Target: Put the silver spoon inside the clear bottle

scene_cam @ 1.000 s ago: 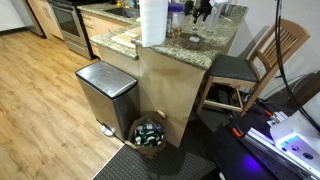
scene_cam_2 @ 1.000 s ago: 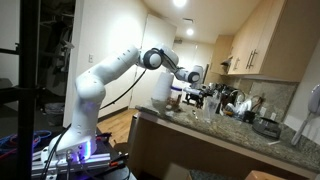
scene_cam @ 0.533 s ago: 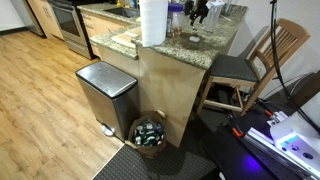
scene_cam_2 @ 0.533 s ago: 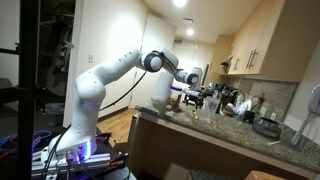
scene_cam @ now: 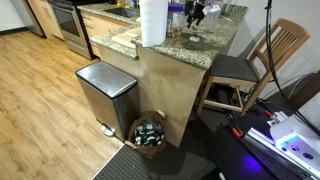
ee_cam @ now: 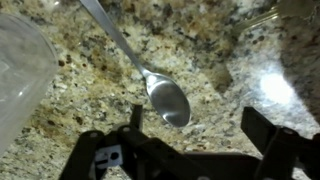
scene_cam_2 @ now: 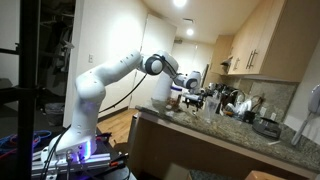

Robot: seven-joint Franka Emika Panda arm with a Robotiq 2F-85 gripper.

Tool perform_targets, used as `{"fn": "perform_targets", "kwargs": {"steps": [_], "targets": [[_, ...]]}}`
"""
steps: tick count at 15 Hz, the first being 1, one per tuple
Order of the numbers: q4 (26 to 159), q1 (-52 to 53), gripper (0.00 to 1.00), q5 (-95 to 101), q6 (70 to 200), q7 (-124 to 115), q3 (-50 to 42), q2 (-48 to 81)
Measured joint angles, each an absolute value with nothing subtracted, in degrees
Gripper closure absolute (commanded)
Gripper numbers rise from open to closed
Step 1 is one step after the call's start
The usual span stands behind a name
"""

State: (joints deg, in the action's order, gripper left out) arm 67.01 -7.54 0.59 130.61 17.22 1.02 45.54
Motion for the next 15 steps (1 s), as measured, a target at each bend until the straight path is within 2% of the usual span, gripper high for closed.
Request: {"fn": "perform_targets", "kwargs": {"steps": [9,10,11,15], "targets": [[66.9,-8.3,0.0,0.7,130.4,16.3,-1.0,47.0],[66.8,-8.5,0.25,0.5,130.3,16.2,-0.9,47.0],[66.7,-8.6,0.26,0.4,130.1,16.2,-0.8,47.1],[65.5,-8.8,0.57,-0.7,127.6,16.2,0.1,47.1]]}}
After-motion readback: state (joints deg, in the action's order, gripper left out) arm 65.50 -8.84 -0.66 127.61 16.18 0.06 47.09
